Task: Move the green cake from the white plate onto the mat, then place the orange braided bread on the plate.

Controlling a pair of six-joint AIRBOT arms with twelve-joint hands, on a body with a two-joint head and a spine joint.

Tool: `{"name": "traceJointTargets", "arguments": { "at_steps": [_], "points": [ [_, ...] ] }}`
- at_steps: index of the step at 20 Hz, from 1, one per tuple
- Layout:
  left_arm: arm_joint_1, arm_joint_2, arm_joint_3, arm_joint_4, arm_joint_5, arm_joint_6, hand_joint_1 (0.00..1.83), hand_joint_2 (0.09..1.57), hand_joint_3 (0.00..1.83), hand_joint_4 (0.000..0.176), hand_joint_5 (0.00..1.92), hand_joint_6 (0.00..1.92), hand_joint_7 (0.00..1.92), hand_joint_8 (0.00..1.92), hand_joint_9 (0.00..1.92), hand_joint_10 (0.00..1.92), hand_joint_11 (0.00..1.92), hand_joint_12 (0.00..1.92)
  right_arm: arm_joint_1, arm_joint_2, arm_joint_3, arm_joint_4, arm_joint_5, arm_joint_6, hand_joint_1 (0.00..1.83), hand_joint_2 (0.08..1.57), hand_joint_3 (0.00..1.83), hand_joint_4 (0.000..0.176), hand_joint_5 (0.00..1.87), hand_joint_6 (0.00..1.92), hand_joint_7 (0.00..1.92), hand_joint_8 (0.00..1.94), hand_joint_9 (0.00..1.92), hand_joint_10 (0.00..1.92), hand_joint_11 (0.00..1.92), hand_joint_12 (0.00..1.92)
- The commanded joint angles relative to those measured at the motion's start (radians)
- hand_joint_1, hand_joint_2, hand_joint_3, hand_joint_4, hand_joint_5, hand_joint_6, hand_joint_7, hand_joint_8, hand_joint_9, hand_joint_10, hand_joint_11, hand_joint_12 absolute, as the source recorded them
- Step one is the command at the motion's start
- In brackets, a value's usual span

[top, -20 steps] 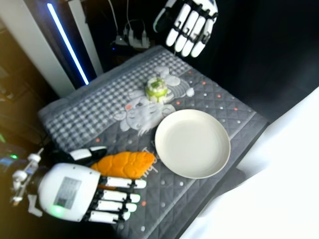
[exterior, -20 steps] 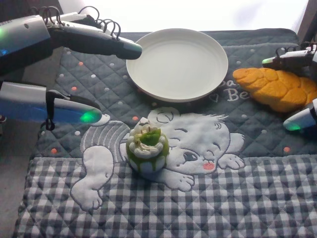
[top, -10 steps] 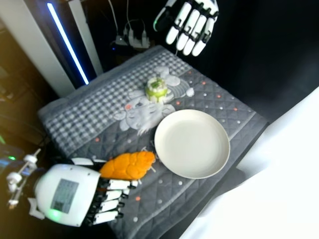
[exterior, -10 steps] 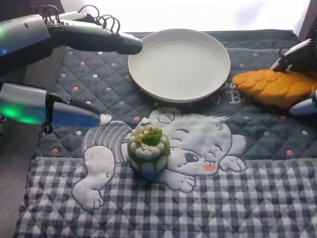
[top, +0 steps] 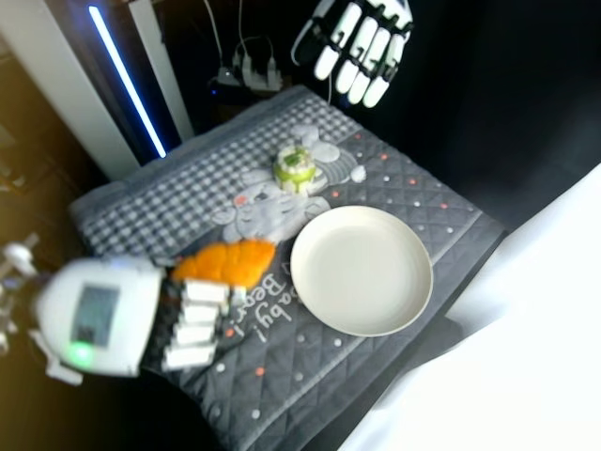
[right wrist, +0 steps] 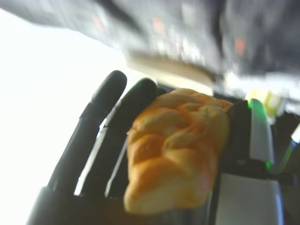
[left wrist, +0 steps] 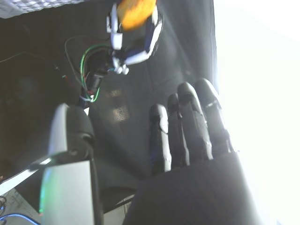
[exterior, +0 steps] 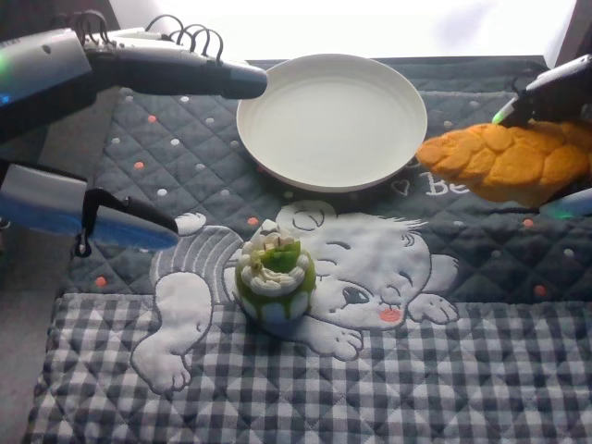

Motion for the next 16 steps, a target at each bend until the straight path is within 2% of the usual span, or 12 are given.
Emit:
{"name": "traceJointTargets", "arguments": {
  "at_steps": [1, 3, 4, 5, 6, 7, 9, 11, 12, 13, 14, 16],
  "points": [
    [-0.007, 0.005, 0.001, -0.067, -0.113, 0.001, 0.93, 0.94, 0.00, 0.048, 0.38, 0.00, 0.38, 0.00, 0.51, 0.00, 0.12, 0.74, 0.003, 0.017, -0.008, 0.037, 0.157, -0.006, 1.40, 1.06, 0.00, 0.000, 0.96, 0.81, 1.14, 0.60, 1.12, 1.04, 0.93, 1.19],
    [-0.007, 0.005, 0.001, -0.069, -0.111, 0.004, 0.92, 0.91, 0.00, 0.078, 0.41, 0.00, 0.40, 0.00, 0.54, 0.00, 0.14, 0.81, 0.004, 0.021, -0.019, 0.020, 0.183, -0.011, 1.31, 1.02, 0.00, 0.000, 1.13, 0.54, 1.29, 0.64, 1.30, 0.72, 1.06, 1.26],
    [-0.007, 0.004, 0.000, -0.070, -0.108, 0.007, 0.97, 0.94, 0.01, 0.087, 0.39, 0.00, 0.39, 0.00, 0.50, 0.00, 0.12, 0.80, 0.006, 0.019, -0.019, 0.008, 0.184, -0.011, 1.39, 1.03, 0.00, 0.000, 1.02, 0.68, 1.24, 0.49, 1.18, 0.95, 1.03, 1.15],
    [-0.005, -0.001, 0.001, -0.071, -0.104, 0.014, 0.96, 0.94, 0.01, 0.070, 0.40, 0.00, 0.39, 0.00, 0.50, 0.00, 0.12, 0.80, 0.029, 0.017, -0.017, -0.006, 0.184, -0.012, 1.40, 1.04, 0.00, 0.000, 1.00, 0.71, 1.21, 0.51, 1.15, 1.01, 1.04, 1.13],
    [-0.005, -0.004, 0.001, -0.071, -0.101, 0.020, 0.97, 0.93, 0.00, 0.063, 0.39, 0.00, 0.35, 0.00, 0.42, 0.00, 0.08, 0.79, 0.068, 0.015, -0.017, -0.036, 0.173, -0.012, 1.32, 1.02, 0.00, 0.000, 1.09, 0.65, 1.32, 0.49, 1.26, 0.76, 1.07, 1.17],
    [-0.005, -0.005, 0.000, -0.071, -0.103, 0.022, 0.93, 0.92, 0.00, 0.081, 0.46, 0.00, 0.41, 0.00, 0.49, 0.01, 0.14, 0.75, 0.111, 0.007, -0.016, -0.066, 0.149, -0.014, 1.31, 1.00, 0.00, 0.000, 1.15, 0.58, 1.39, 0.41, 1.34, 0.60, 1.09, 1.15],
    [-0.001, -0.005, 0.000, -0.071, -0.108, 0.022, 0.94, 0.92, 0.00, 0.076, 0.40, 0.00, 0.37, 0.00, 0.43, 0.00, 0.09, 0.71, 0.209, -0.013, -0.014, -0.124, 0.056, -0.062, 1.31, 1.02, 0.00, 0.000, 1.16, 0.45, 1.28, 0.69, 1.38, 0.46, 1.11, 1.09],
    [-0.001, -0.016, 0.003, -0.070, -0.109, 0.022, 0.94, 0.89, 0.00, 0.069, 0.43, 0.00, 0.38, 0.00, 0.40, 0.00, 0.09, 0.75, 0.264, -0.043, 0.009, -0.154, -0.008, -0.084, 1.31, 1.02, 0.00, 0.000, 1.11, 0.56, 1.33, 0.58, 1.46, 0.26, 1.14, 1.00],
    [-0.002, -0.025, 0.007, -0.068, -0.111, 0.022, 0.98, 0.85, 0.00, 0.063, 0.48, 0.00, 0.42, 0.00, 0.46, 0.01, 0.10, 0.85, 0.270, -0.058, 0.023, -0.154, -0.022, -0.084, 1.40, 1.00, 0.00, 0.000, 1.09, 0.59, 1.42, 0.14, 1.34, 0.67, 1.13, 1.00],
    [-0.002, -0.034, 0.013, -0.065, -0.112, 0.022, 0.97, 0.84, 0.00, 0.062, 0.47, 0.00, 0.39, 0.00, 0.47, 0.00, 0.10, 0.90, 0.275, -0.072, 0.038, -0.154, -0.037, -0.082, 1.41, 1.01, 0.02, 0.000, 1.03, 0.67, 1.34, 0.19, 1.25, 0.81, 1.17, 0.92],
    [-0.002, -0.043, 0.018, -0.063, -0.113, 0.022, 0.95, 0.84, 0.00, 0.063, 0.45, 0.00, 0.37, 0.00, 0.44, 0.00, 0.04, 0.94, 0.282, -0.083, 0.050, -0.158, -0.056, -0.082, 1.33, 1.01, 0.01, 0.000, 1.12, 0.56, 1.34, 0.46, 1.33, 0.63, 1.17, 1.06],
    [-0.002, -0.056, 0.023, -0.056, -0.114, 0.022, 0.95, 0.85, 0.01, 0.075, 0.38, 0.00, 0.32, 0.00, 0.40, 0.00, 0.02, 0.92, 0.347, -0.113, 0.078, -0.199, -0.137, -0.082, 1.31, 1.01, 0.00, 0.000, 1.15, 0.51, 1.32, 0.59, 1.42, 0.41, 1.14, 1.19]
  ]
}}
